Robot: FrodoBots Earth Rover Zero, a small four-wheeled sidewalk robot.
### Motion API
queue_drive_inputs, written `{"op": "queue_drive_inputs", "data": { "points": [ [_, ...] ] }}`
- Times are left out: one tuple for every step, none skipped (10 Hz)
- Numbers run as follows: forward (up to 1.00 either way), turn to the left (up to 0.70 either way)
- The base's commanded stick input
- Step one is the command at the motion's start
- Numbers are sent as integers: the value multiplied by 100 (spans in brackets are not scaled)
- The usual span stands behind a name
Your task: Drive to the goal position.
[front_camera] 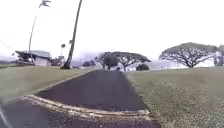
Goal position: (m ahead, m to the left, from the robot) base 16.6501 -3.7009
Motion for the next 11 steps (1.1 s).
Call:
{"op": "queue_drive_inputs", "data": {
  "points": [
    [70, 0],
    [70, 0],
    [70, 0],
    [70, 0],
    [70, 0],
    [70, 0],
    [70, 0],
    [70, 29],
    [70, 34],
    [70, 34],
    [70, 20]
  ]
}}
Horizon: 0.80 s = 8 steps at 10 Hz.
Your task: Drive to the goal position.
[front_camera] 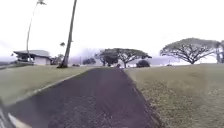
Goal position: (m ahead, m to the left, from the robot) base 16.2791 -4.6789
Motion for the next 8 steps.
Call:
{"op": "queue_drive_inputs", "data": {
  "points": [
    [70, 3],
    [70, 0],
    [70, 0],
    [70, 0],
    [70, 0],
    [70, 0],
    [70, 0],
    [70, 0]
  ]
}}
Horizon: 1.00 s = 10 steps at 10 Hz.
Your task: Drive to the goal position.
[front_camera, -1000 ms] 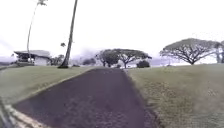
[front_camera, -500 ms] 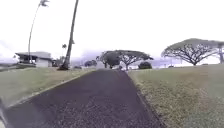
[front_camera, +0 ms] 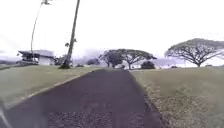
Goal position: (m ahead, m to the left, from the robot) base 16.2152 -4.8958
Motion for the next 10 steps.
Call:
{"op": "queue_drive_inputs", "data": {
  "points": [
    [70, 11],
    [70, 35],
    [70, 34],
    [70, 20],
    [70, 0],
    [70, 0],
    [70, 0],
    [70, 0],
    [70, 0],
    [70, 0]
  ]
}}
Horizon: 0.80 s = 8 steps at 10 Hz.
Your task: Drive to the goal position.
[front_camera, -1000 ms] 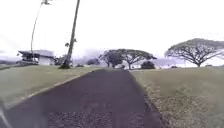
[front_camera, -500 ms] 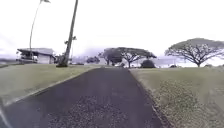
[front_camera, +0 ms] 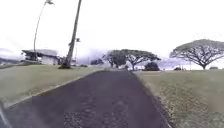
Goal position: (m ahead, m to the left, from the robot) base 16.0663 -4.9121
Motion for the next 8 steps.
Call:
{"op": "queue_drive_inputs", "data": {
  "points": [
    [70, 0],
    [70, 0],
    [70, 0],
    [70, 0],
    [70, 0],
    [70, 0],
    [70, 0],
    [70, 0]
  ]
}}
